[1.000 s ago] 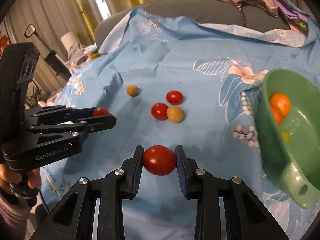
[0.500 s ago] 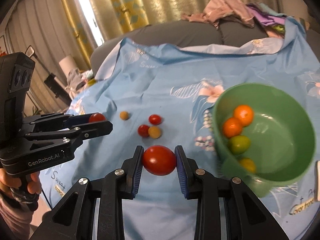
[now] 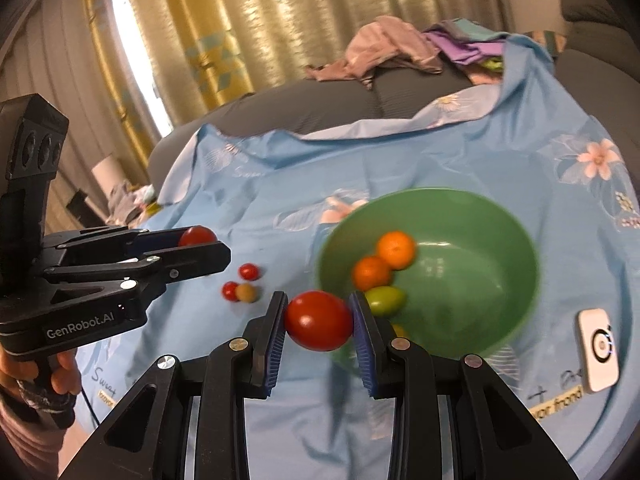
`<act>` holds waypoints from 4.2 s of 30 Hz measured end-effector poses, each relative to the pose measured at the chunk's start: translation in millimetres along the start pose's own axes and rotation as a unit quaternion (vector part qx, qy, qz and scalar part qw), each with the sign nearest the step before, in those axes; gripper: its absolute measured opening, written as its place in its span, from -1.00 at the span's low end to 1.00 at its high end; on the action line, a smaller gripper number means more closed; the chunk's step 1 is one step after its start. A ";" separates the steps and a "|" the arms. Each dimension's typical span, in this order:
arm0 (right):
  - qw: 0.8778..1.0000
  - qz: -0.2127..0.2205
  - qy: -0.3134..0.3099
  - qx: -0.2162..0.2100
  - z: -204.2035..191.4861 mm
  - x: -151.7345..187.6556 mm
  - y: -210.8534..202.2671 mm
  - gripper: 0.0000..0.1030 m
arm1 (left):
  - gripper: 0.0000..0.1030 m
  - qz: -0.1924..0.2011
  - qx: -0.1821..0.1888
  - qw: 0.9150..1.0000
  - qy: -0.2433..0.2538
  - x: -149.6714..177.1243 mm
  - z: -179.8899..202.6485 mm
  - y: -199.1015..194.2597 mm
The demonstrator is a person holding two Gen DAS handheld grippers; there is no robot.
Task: Organize fruits
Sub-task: 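Carry both cherry tomatoes over the green bowl and open both grippers, then withdraw both grippers from the bowl toward the remaining small fruits, then grasp a brown round fruit with the left gripper while the right gripper grasps another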
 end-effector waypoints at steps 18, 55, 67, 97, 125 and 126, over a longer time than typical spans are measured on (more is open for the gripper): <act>0.997 -0.013 0.041 0.056 66.2 22.6 -0.7 -0.35 | -0.47 -0.051 0.009 0.998 0.047 -6.5 57.0 62.1; 0.998 -0.026 0.031 0.045 40.0 19.7 -9.6 -0.32 | 0.54 -0.018 -0.063 0.998 -0.015 16.6 -10.3 22.8; 0.998 -0.044 -0.044 -0.001 -27.4 17.9 3.8 -0.32 | 0.55 -0.011 -0.101 0.988 -0.114 82.2 -104.0 -26.9; 0.977 -0.147 -0.138 -0.074 -104.3 1.6 151.4 -0.33 | 0.52 -0.027 -0.118 0.979 -0.164 74.1 -206.2 1.8; 0.981 -0.133 -0.091 -0.107 -84.3 3.3 154.8 -0.44 | -0.45 -0.081 -0.146 0.974 -0.151 36.4 -235.7 98.6; 0.982 -0.131 -0.088 -0.108 -83.7 2.9 153.6 -0.44 | -0.52 -0.080 -0.149 0.974 -0.152 35.0 -236.7 99.2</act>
Point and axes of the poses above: each gripper's, at about its wrist camera, not at the fingertips, and y roughly the way its jaws point, z to its right, x to its underside, the point moved 7 cm from there along y, roughly the way its jaws point, and after that the axes turned 15 degrees about -y, right-handed, at the moved point
